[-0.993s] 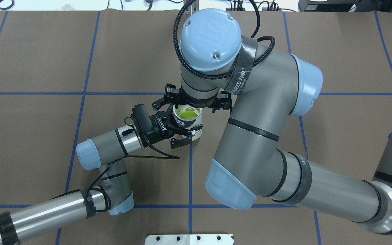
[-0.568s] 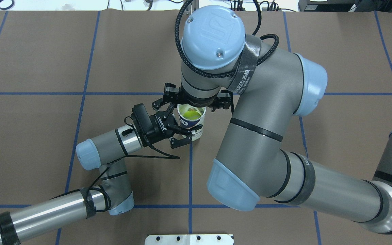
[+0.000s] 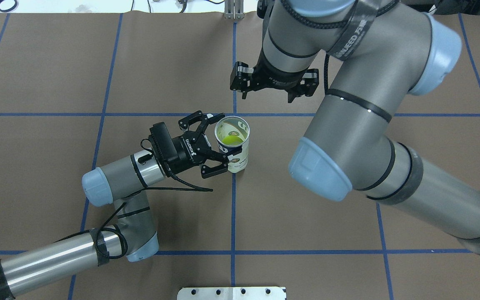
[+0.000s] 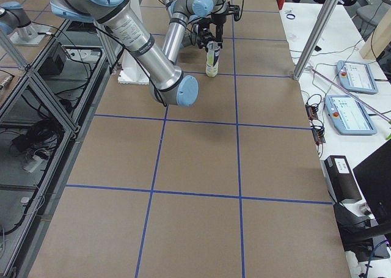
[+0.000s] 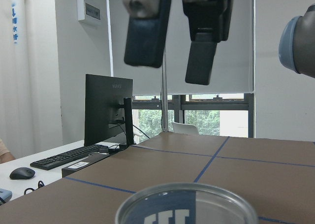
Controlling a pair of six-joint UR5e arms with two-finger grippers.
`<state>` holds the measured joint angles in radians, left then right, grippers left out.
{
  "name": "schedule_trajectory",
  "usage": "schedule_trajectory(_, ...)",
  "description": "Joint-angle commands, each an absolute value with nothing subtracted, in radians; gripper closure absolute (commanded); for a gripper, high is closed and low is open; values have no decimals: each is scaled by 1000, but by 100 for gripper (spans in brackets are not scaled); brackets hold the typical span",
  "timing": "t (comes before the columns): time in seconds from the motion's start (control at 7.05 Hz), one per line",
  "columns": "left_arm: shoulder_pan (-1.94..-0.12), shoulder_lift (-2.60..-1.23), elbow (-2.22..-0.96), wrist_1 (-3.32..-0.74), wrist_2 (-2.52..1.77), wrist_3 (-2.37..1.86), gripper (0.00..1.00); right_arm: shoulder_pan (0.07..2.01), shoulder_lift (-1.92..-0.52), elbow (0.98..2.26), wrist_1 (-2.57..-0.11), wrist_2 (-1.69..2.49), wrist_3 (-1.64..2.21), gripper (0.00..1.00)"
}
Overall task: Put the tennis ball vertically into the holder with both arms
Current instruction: 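Raise the right gripper away while the left gripper releases the can and withdraws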
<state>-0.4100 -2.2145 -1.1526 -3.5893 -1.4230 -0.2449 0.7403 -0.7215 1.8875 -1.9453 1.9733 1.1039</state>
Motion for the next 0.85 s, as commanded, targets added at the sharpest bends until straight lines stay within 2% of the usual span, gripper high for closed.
schedule_trajectory(0.0,-414,-2186,-1221,-3591,-1424,-248,2,845,-776,1884,-1941,2032,961,1)
schedule_trajectory(0.43,-426,-2140,-1325,-3588,-1420,-255,2,992,-863,1847,-1931,2063,740,1)
schedule_trajectory(0.71,-526,-2074,-1328,-3588,-1424,-259,2,1168,-914,1704,-1902,2164,454,1)
